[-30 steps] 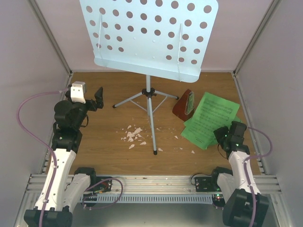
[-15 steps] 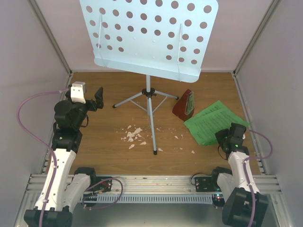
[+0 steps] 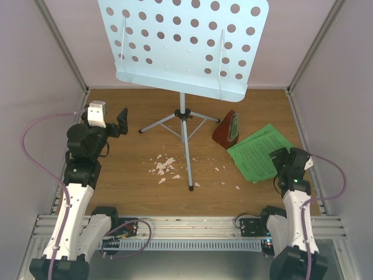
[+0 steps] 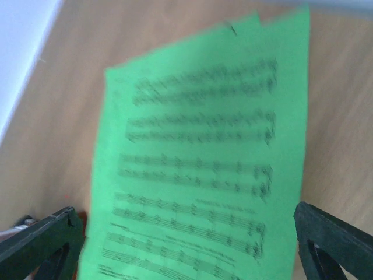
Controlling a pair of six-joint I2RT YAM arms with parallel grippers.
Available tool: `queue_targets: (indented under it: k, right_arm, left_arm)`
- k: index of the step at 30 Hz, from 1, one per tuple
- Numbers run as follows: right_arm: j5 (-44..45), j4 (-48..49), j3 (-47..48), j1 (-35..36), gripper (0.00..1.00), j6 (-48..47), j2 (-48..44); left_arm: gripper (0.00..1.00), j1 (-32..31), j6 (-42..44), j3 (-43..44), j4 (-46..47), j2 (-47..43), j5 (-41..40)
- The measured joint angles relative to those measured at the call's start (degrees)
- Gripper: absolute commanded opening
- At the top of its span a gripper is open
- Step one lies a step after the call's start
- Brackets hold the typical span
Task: Pack up the instrument practice props
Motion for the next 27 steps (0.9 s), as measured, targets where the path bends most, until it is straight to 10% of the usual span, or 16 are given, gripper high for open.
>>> queue_targets:
  k: [6,13,21,27]
  right_arm:
    - [-1.4,1.97,7.56,-0.07,1.0,-5.55,-4.81]
    - [-22.27,12.11,8.81,2.16,1.0,-8.72,0.98]
    - [-31.69,19.61,13.2,22.62,1.0,-6.32,12.24]
    - [-32.83,28.74,15.28,32.09,0.98,0.72,16.9]
  left_arm:
    - [0.8,0.0,-0.59,0.0,0.02,0.46,2.58]
    - [0.73,-3.43,-6.86,-2.34,0.87,2.19,8.41]
    - [0.74,-24.35,-18.4,-11.67,4.24,4.7,8.5]
    - [0.75,-27.93,-20.09,-8.15,6.1,13.27,12.85]
